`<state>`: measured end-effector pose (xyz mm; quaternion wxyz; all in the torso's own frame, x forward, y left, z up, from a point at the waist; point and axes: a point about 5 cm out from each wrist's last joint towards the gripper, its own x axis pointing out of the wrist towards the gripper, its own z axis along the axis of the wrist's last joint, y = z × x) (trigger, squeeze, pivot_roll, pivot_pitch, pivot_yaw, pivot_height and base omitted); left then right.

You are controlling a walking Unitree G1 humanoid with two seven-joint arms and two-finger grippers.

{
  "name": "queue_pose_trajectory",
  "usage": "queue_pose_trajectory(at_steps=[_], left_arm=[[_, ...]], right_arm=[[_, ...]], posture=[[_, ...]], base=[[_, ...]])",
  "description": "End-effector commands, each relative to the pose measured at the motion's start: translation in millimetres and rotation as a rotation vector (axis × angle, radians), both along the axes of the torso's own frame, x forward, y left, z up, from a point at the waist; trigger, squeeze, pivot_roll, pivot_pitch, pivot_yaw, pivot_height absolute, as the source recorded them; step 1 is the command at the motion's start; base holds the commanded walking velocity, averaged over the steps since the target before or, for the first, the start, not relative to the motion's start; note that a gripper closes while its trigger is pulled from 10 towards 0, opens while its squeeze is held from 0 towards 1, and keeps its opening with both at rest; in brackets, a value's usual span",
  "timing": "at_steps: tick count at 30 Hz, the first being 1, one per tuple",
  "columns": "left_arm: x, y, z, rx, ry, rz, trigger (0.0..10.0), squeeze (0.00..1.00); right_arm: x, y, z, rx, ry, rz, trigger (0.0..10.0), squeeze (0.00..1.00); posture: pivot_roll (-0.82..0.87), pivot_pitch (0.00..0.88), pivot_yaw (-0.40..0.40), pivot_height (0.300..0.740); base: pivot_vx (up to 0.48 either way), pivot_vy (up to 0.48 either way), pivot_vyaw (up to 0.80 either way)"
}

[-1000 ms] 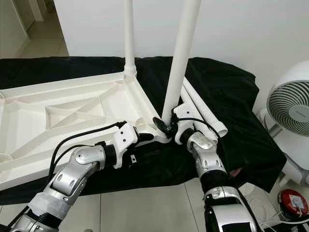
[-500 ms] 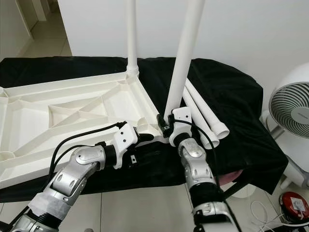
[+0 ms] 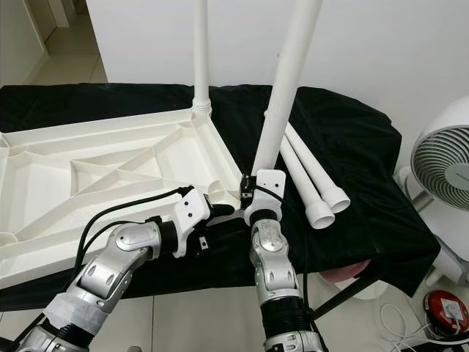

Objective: Building children table

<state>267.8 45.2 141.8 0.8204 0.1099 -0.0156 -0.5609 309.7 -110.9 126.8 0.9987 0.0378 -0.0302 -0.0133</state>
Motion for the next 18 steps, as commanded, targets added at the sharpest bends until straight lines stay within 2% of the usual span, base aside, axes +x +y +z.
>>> queue_pose_trajectory(at_steps=[1,4,9,10,13,14,17,18], left_arm=[[-1.4,-1.2,-1.5,0.004,-0.004,0.01,10.0,0.0],[-1.1,-1.7,-1.9,0.006,-0.005,0.006,10.0,0.0],[-0.8,-2.2,-1.7,0.007,-0.007,0.002,10.0,0.0],[-0.6,-2.1,-1.7,0.008,-0.008,0.001,10.0,0.0],[-0.3,-1.5,-1.7,0.01,-0.009,0.0,10.0,0.0],[-0.3,-1.5,-1.7,0.01,-0.009,0.0,10.0,0.0],[0.5,-1.7,-1.6,0.012,-0.011,-0.001,10.0,0.0],[0.5,-1.7,-1.6,0.012,-0.011,-0.001,10.0,0.0]], right_arm=[[-2.9,-6.2,-5.6,0.017,0.027,-0.012,10.0,1.0],[-0.4,-14.2,1.5,-0.002,-0.01,0.029,10.0,1.0],[2.9,-21.1,2.2,-0.024,-0.005,0.074,10.0,1.0],[4.5,-22.9,1.8,-0.046,-0.006,0.142,10.0,0.0],[6.3,-26.3,-0.5,-0.09,0.003,0.31,10.0,0.0],[6.3,-26.3,-0.5,-0.09,0.003,0.31,10.0,0.0],[8.3,-29.8,-1.4,-0.146,0.003,0.457,10.0,0.0],[8.3,-29.8,-1.4,-0.146,0.003,0.457,10.0,0.0]], posture=[[-0.06,0.0,-0.062,0.74],[-0.06,0.0,-0.064,0.74],[-0.06,0.0,-0.066,0.74],[-0.07,0.0,-0.063,0.74],[-0.07,0.0,-0.063,0.74],[-0.07,0.0,-0.063,0.74],[-0.07,0.0,-0.062,0.74],[-0.07,0.0,-0.062,0.74]], base=[[0.0,0.0,0.0],[0.0,0.0,0.0],[0.0,0.0,0.0],[0.0,0.0,0.0],[0.0,0.0,0.0],[0.0,0.0,0.0],[0.0,0.0,0.0],[0.0,0.0,0.0]])
